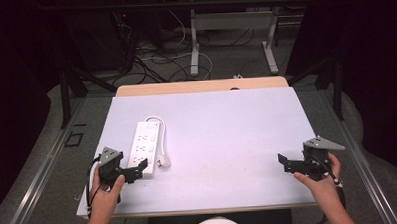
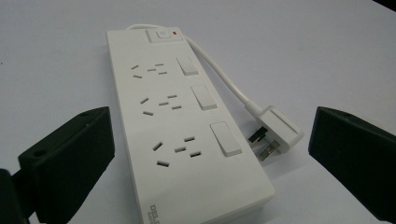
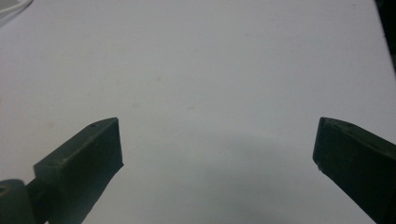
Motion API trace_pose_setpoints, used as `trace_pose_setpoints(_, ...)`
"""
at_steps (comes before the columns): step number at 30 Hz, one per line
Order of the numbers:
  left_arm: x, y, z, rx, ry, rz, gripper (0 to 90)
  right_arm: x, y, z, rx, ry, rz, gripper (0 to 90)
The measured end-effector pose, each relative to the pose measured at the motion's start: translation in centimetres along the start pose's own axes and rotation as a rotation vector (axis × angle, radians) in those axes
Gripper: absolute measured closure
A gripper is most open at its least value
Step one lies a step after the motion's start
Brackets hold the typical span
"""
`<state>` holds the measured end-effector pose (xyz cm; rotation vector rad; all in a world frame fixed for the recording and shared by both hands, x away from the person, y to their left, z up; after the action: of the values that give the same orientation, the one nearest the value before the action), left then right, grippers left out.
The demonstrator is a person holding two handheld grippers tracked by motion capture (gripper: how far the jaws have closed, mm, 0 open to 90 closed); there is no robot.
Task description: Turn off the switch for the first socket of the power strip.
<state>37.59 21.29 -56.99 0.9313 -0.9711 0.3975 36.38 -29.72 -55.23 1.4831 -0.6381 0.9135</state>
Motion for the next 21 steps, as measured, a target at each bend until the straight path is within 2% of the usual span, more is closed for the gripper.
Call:
trace_pose_setpoints(4,0.1,0.0,0.1,0.005,-0.013,0.001,0.2,-0.4,0.1,0.0,0.019,-0.033,-0.001,0.9)
trace_pose_setpoints(6,0.1,0.0,0.1,0.008,-0.026,0.001,0.2,-0.5,-0.2,0.1,0.015,-0.032,0.009,0.9)
trace_pose_setpoints(8,0.1,0.0,0.2,0.010,-0.030,-0.003,0.2,-0.6,-0.5,-0.1,0.013,-0.027,0.011,1.0)
trace_pose_setpoints(9,0.0,0.0,0.2,0.010,-0.027,-0.006,0.2,-0.8,-0.7,-0.2,0.011,0.000,0.012,1.0)
trace_pose_setpoints(12,0.0,-0.1,0.2,0.015,-0.036,-0.010,0.2,-1.0,-0.9,-0.4,0.006,0.024,0.009,1.0)
trace_pose_setpoints(13,0.0,-0.1,0.3,0.013,-0.038,-0.011,0.2,-1.1,-1.0,-0.6,0.008,0.015,0.004,1.0)
trace_pose_setpoints(14,-0.1,-0.1,0.4,0.012,-0.043,-0.013,0.2,-1.1,-1.2,-0.5,0.006,0.034,0.013,1.0)
trace_pose_setpoints(16,-0.2,0.0,0.5,0.010,-0.052,-0.017,0.2,-1.3,-1.2,-0.8,0.015,0.028,0.004,1.0)
trace_pose_setpoints(21,-0.4,0.1,0.9,0.010,-0.074,-0.019,0.2,-1.0,-1.1,-1.0,0.015,0.035,0.019,1.0)
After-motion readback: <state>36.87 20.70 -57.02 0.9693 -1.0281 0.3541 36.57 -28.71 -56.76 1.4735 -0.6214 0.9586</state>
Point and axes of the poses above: each handheld gripper's, and its own axes: y roughly backward along the jaws, x roughly out of its top, z roughly to its right, the point moved 8 cm from there along -y, roughly forward along the jaws, and after that the axes turned 9 degrees about -x, right-handed, at the moved point
